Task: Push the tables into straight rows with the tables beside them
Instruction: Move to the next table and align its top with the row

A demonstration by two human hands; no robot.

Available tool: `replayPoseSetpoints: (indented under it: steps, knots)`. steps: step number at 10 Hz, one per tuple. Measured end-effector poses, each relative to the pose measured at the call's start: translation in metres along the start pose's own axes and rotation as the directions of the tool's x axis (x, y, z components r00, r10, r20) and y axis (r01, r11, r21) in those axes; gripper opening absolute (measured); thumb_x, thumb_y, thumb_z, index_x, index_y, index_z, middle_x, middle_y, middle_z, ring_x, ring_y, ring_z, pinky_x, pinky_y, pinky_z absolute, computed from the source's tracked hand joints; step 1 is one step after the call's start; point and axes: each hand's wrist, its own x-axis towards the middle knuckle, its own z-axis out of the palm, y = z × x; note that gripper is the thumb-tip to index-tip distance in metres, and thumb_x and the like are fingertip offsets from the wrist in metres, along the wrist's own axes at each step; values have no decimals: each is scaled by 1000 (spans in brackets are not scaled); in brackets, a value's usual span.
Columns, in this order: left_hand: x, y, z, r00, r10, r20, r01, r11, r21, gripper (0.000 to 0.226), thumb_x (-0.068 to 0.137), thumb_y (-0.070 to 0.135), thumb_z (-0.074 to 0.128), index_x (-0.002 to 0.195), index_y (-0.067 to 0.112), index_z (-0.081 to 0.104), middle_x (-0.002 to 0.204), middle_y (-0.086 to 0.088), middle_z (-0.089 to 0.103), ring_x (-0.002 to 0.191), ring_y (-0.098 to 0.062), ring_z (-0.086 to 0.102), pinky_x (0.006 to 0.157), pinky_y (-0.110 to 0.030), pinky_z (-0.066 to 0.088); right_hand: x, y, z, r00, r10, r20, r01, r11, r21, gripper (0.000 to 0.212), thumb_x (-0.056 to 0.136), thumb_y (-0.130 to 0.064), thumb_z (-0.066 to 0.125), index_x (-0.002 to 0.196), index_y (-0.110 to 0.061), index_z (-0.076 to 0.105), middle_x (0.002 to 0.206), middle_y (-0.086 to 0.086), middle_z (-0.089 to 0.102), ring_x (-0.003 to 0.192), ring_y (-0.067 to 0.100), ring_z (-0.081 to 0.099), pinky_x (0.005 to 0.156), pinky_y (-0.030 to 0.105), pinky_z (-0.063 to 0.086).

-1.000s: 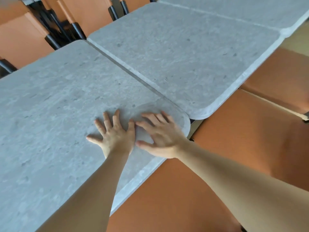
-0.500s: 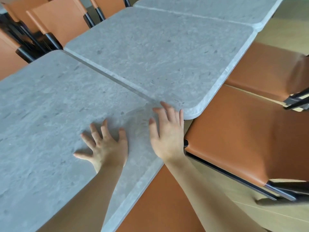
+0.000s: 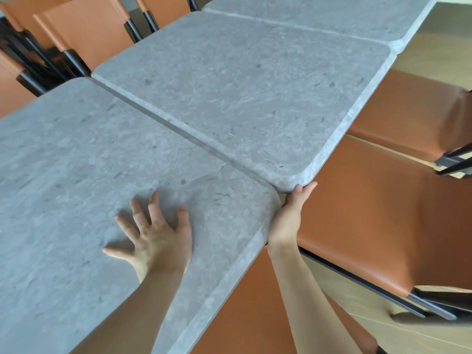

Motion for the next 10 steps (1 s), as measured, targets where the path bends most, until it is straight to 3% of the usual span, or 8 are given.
replayPoseSetpoints:
  steps: [2,4,10]
  knots:
    - [-1,0,-1,1000,-10,14,10,1000,-9,66,96,64,14,158,44,0,170,5,-11,155,-24,-18,114,-74,-3,-3,-5,1,980,-198,-25,194,972,-132,59,112,-41,20,161,-30,-12,167,-20,-17,151,-7,-11,128,33,-3]
    - [-2,2,-2,1000,-8,11,8,1000,-5,67,96,62,15,159,41,1,170,5,-10,155,-24,-17,114,-74,-3,-3,-3,0,961,-275,-12,266,939,-218,64,106,-43,19,162,-28,-10,168,-19,-16,151,-7,-11,128,32,-4]
    - [-1,2,-1,1000,-3,7,3,1000,-5,69,94,63,12,159,40,2,170,5,-8,155,-24,-17,114,-76,-4,-6,-8,-3,967,-250,42,253,937,-240,68,105,-41,27,161,-31,-10,167,-23,-15,150,-10,-13,128,35,-5]
